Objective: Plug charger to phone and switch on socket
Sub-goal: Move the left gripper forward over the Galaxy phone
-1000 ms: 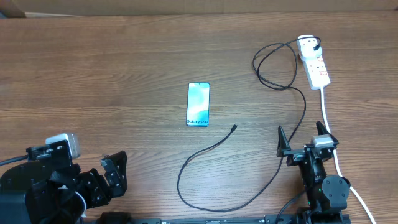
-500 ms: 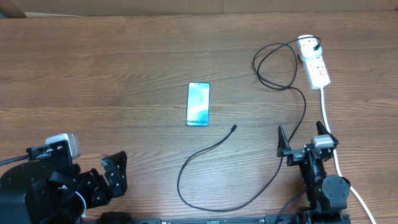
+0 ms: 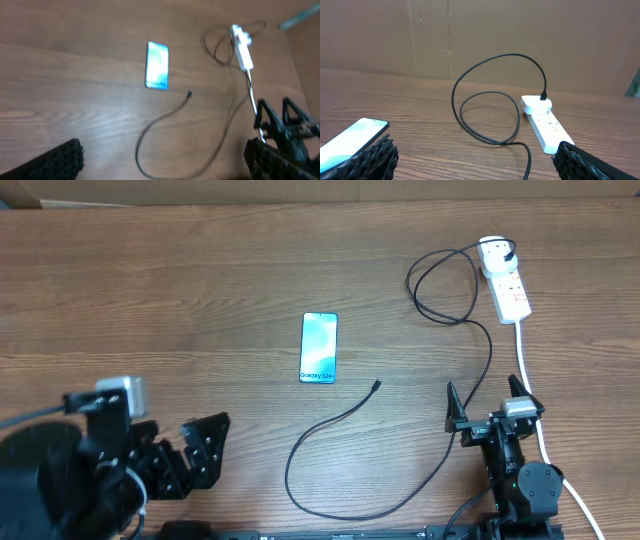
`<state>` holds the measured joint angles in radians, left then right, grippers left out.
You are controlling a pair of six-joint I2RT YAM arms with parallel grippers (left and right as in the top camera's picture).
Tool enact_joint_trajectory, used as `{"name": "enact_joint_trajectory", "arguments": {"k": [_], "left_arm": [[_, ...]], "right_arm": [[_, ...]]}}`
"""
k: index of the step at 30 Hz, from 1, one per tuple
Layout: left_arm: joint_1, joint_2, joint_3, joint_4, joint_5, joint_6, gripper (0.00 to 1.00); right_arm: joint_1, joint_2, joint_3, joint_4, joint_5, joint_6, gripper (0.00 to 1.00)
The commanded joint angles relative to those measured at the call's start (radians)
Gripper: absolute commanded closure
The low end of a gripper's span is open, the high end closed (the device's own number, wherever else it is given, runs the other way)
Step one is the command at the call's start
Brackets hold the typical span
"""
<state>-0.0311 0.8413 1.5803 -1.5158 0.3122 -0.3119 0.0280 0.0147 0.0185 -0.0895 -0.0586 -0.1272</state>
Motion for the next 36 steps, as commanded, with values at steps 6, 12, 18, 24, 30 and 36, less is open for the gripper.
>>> {"name": "enact_joint_trajectory", "arguments": {"k": [6, 12, 18, 24, 30, 36], "left_arm": [[-0.084, 0.362, 0.14, -0.174, -0.034, 0.121, 0.0], [-0.197, 0.464, 0.139, -0.118, -0.074, 0.018, 0.0], [-0.304, 0.474, 0.139, -0.114, -0.135, -0.06, 0.0], [-0.468, 0.465, 0.139, -0.095, -0.296, -0.259, 0.0], [-0.623, 0.466, 0.109, -0.065, -0.454, -0.42, 0.0], [-0.629, 0.47, 0.083, 0.026, -0.476, -0.459, 0.0]], "right_arm": [[0.005, -0.012, -0.01, 0.007, 0.013, -0.002, 0.0], [0.005, -0.012, -0.01, 0.007, 0.013, -0.002, 0.0], [0.005, -0.012, -0.01, 0.007, 0.013, -0.002, 0.0], [0.005, -0.012, -0.01, 0.007, 0.013, -0.002, 0.0], [0.005, -0.012, -0.01, 0.007, 0.013, -0.002, 0.0], [0.005, -0.012, -0.01, 0.007, 0.013, -0.002, 0.0]]}}
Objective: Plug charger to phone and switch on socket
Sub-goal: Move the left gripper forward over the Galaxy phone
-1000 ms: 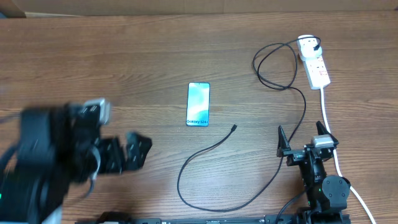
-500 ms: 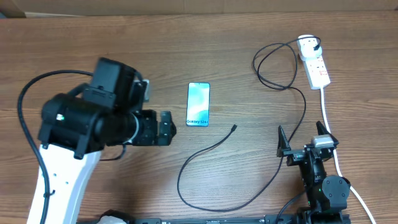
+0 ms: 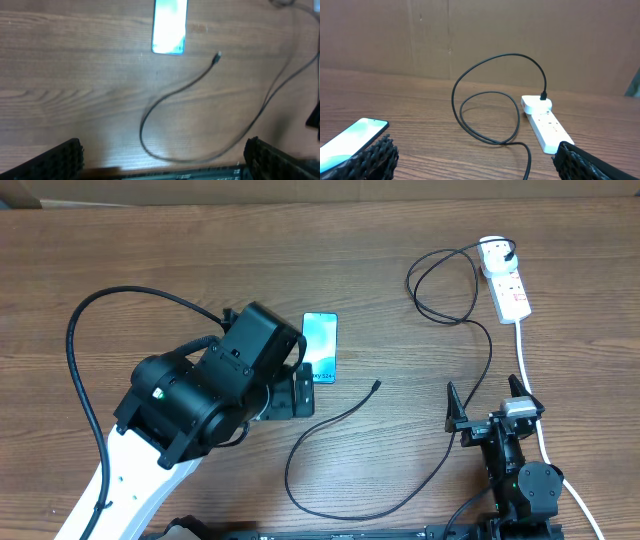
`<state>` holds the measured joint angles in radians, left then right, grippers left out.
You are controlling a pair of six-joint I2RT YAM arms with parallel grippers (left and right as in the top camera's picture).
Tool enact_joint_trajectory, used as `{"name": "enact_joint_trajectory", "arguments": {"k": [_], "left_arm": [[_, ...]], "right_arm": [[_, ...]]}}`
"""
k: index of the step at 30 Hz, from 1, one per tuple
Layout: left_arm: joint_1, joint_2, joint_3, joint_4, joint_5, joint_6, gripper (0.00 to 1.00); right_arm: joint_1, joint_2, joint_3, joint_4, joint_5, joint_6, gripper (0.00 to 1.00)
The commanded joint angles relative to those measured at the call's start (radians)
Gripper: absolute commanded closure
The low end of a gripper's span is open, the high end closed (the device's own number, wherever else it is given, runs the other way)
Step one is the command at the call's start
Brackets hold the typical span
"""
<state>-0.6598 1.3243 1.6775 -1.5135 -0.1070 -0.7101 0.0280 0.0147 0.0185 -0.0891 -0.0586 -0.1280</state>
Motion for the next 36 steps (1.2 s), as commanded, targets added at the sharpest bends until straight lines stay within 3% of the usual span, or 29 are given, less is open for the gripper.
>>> {"name": "enact_joint_trajectory", "arguments": {"k": [1, 24, 36], "left_arm": [[-0.001, -0.013, -0.014, 0.035, -0.057, -0.061, 0.0], [-0.002, 0.062, -0.014, 0.105, 0.13, -0.061, 0.01], [-0.002, 0.237, -0.014, 0.105, 0.002, -0.046, 0.0]], "right_arm": [[0.005, -0.012, -0.01, 0.006, 0.013, -0.001, 0.0], [0.005, -0.012, -0.01, 0.006, 0.013, -0.001, 0.0], [0.005, -0.012, -0.01, 0.006, 0.013, -0.001, 0.0]]}}
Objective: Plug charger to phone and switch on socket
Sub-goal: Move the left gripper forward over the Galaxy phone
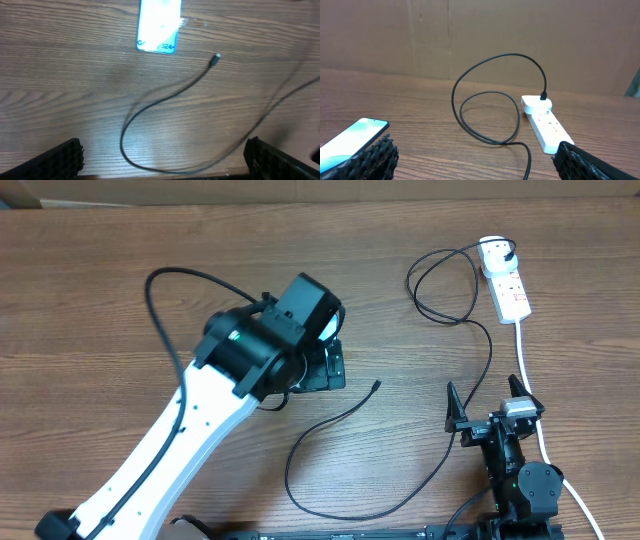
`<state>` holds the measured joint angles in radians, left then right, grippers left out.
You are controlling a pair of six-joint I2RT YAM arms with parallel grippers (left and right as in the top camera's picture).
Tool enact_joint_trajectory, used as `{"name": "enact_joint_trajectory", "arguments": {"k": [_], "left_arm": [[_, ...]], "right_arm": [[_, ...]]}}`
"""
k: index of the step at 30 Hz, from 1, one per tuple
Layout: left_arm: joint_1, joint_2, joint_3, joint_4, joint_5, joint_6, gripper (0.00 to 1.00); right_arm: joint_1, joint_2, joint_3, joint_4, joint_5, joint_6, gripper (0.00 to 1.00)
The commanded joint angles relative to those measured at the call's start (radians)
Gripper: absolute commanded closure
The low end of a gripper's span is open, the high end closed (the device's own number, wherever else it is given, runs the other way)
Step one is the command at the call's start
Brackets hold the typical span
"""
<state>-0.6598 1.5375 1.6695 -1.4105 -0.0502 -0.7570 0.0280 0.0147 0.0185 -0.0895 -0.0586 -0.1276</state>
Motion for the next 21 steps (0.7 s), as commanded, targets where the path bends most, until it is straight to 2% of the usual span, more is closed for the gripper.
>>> {"name": "enact_joint_trajectory", "arguments": {"k": [1, 14, 21], "left_arm": [[-0.002, 0.034, -0.006, 0.003, -0.065, 0.001, 0.0], [0.001, 0.145, -0.006, 0.158, -0.119, 0.001, 0.0], [0.048, 0.162, -0.006, 0.18, -0.117, 0.0, 0.0]], "right_arm": [[0.005, -0.012, -0.01, 0.007, 0.013, -0.001, 0.0], [0.005, -0.012, -0.01, 0.007, 0.013, -0.001, 0.0], [0.005, -0.012, -0.01, 0.007, 0.013, -0.001, 0.0]]}}
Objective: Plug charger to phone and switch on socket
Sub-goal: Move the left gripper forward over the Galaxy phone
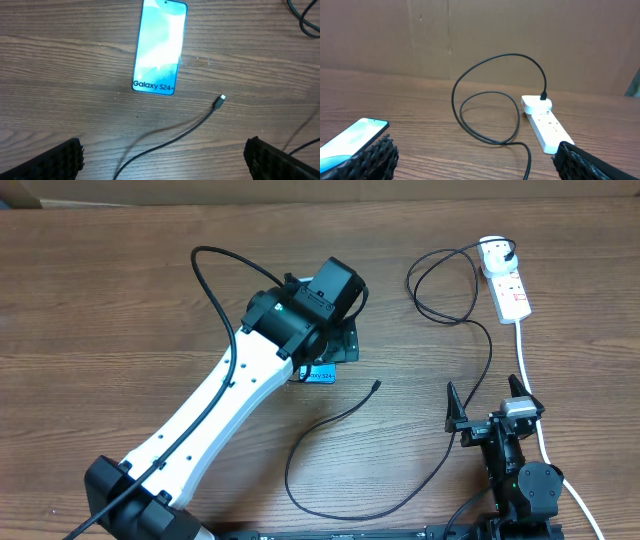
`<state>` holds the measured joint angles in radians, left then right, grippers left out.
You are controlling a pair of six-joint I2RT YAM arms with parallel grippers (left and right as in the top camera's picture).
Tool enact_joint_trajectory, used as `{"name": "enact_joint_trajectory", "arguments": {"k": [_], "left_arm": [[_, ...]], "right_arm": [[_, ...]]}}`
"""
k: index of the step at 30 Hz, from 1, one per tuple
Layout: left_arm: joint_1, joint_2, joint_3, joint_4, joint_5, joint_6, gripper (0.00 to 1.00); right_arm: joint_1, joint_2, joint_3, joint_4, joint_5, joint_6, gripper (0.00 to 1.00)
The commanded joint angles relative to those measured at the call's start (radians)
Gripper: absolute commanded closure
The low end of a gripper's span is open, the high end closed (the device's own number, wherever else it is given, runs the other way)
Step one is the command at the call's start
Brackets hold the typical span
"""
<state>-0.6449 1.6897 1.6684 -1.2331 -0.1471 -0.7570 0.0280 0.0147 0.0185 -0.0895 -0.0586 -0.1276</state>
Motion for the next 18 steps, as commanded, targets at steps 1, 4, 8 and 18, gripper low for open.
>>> {"name": "enact_joint_trajectory", "arguments": {"k": [1, 4, 8, 18], "left_arm": [[0.045, 0.01, -0.005, 0.001, -0.02, 0.0, 0.01], [0.088, 0.01, -0.005, -0.011, -0.001, -0.001, 0.0], [0.129, 0.01, -0.005, -0.015, 0.036, -0.002, 0.0], [0.142, 0.01, -0.006, -0.019, 0.005, 0.002, 0.0]], "right_arm": [[0.005, -0.012, -0.01, 0.007, 0.013, -0.001, 0.0], [0.005, -0.012, -0.01, 0.007, 0.013, -0.001, 0.0], [0.005, -0.012, -0.01, 0.007, 0.013, -0.001, 0.0], [0.005, -0.012, -0.01, 0.007, 0.013, -0.001, 0.0]]}}
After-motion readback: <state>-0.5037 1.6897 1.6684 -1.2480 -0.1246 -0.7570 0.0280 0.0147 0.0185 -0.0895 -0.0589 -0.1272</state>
